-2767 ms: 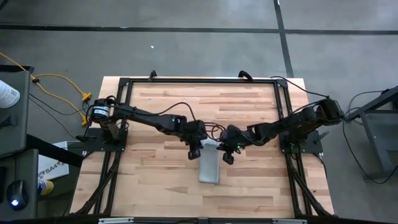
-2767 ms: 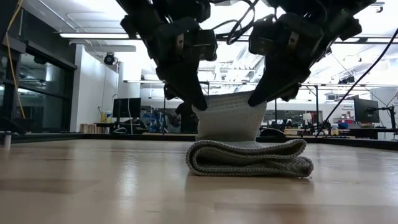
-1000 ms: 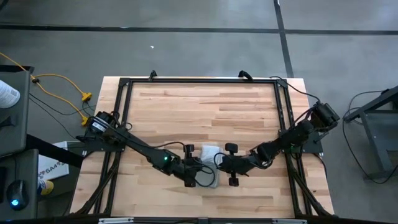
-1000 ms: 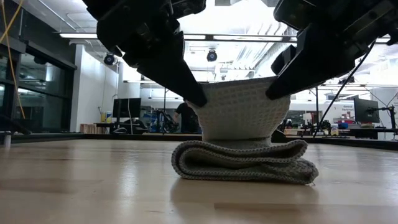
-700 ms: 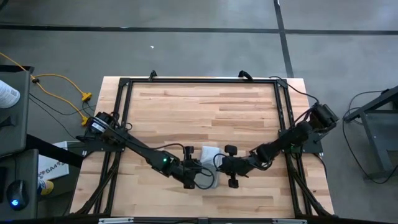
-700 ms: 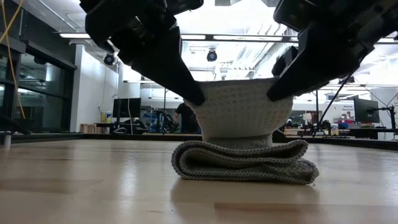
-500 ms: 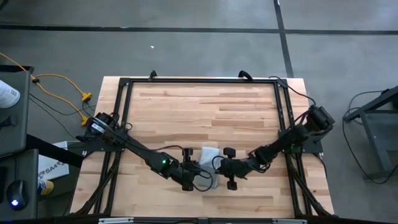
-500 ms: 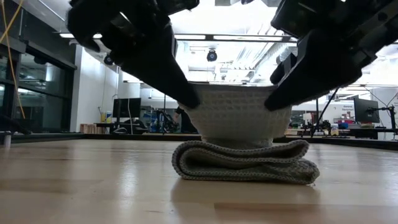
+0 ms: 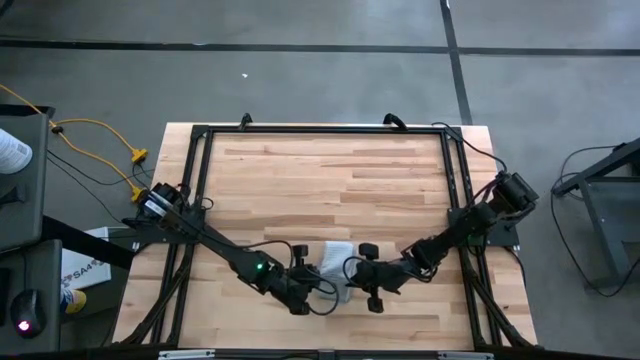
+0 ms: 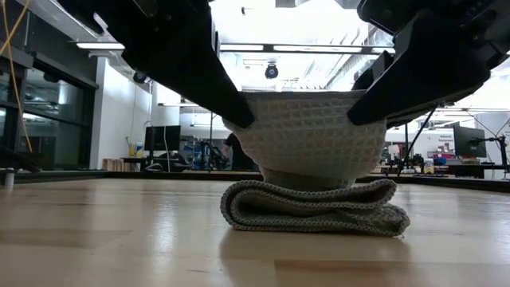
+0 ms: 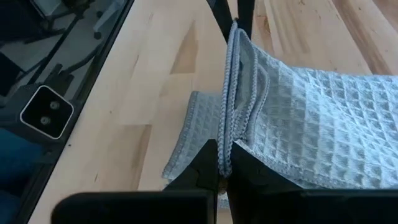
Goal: Fold microfiber towels
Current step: Fold the gray towel on the table
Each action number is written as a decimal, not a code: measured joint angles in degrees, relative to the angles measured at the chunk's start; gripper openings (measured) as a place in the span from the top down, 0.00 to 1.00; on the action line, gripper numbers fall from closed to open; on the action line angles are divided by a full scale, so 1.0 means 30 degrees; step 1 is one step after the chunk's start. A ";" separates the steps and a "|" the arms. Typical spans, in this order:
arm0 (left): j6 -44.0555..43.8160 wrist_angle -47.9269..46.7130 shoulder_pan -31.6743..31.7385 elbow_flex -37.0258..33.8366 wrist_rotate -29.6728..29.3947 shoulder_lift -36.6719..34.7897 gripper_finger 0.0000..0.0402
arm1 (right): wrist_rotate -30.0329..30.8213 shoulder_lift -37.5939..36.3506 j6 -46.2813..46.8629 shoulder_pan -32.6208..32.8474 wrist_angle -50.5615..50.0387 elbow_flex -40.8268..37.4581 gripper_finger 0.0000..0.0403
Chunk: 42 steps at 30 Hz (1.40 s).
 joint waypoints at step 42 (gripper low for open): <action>-0.1137 0.1360 -0.0106 0.0015 0.2396 0.1700 1.00 | -0.1357 0.2237 0.1587 0.0199 0.1927 -0.0014 0.99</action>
